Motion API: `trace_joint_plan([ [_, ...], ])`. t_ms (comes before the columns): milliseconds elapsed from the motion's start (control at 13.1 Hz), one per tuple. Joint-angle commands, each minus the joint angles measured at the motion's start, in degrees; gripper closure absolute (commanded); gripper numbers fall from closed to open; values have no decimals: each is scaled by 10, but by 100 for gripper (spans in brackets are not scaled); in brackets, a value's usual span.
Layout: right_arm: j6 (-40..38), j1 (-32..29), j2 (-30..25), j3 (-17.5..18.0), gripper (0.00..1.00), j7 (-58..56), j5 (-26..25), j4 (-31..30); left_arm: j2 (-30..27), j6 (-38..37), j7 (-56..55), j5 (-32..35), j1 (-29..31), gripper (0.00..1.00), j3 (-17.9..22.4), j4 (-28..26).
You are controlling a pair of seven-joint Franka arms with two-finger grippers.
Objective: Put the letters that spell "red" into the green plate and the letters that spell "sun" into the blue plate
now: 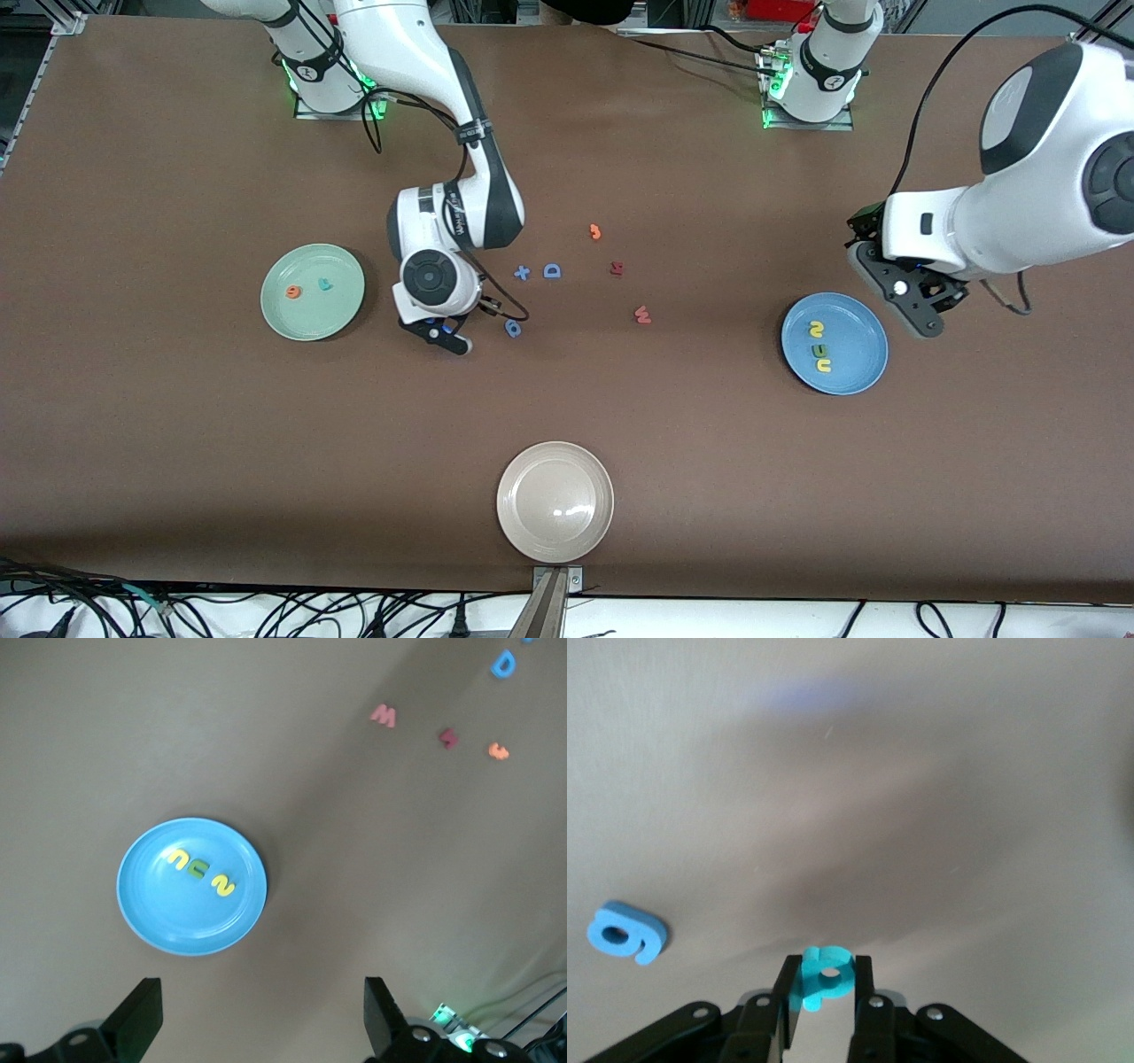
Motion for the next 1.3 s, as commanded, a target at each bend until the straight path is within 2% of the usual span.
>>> trace_joint_plan([
  [0,-49,1,-22,-55,100,-61,6,-1,-42,18,-8,-67,-105,0,176,-22],
  [76,-66,2,-22,-77,100,-88,5,-1,-55,21,-8,-72,-127,0,211,-23],
  [229,-99,1,-21,-119,100,-156,3,-3,-73,29,-25,-71,-164,0,255,-25],
  [306,-111,1,-21,-136,100,-187,3,-9,-92,29,-75,-72,-179,0,274,-47],
  [535,-110,1,-20,-163,100,-269,0,-49,-154,32,-261,-72,-183,0,275,-115],
  [841,-85,2,-20,-204,100,-431,2,-141,-162,32,-268,-69,-178,0,273,-123],
  [994,-57,5,-22,-214,100,-490,9,-196,-161,32,-270,-69,-177,0,272,-121],
  [1223,-55,13,-22,-216,100,-524,20,-242,-155,25,-274,-70,-180,0,272,-114],
])
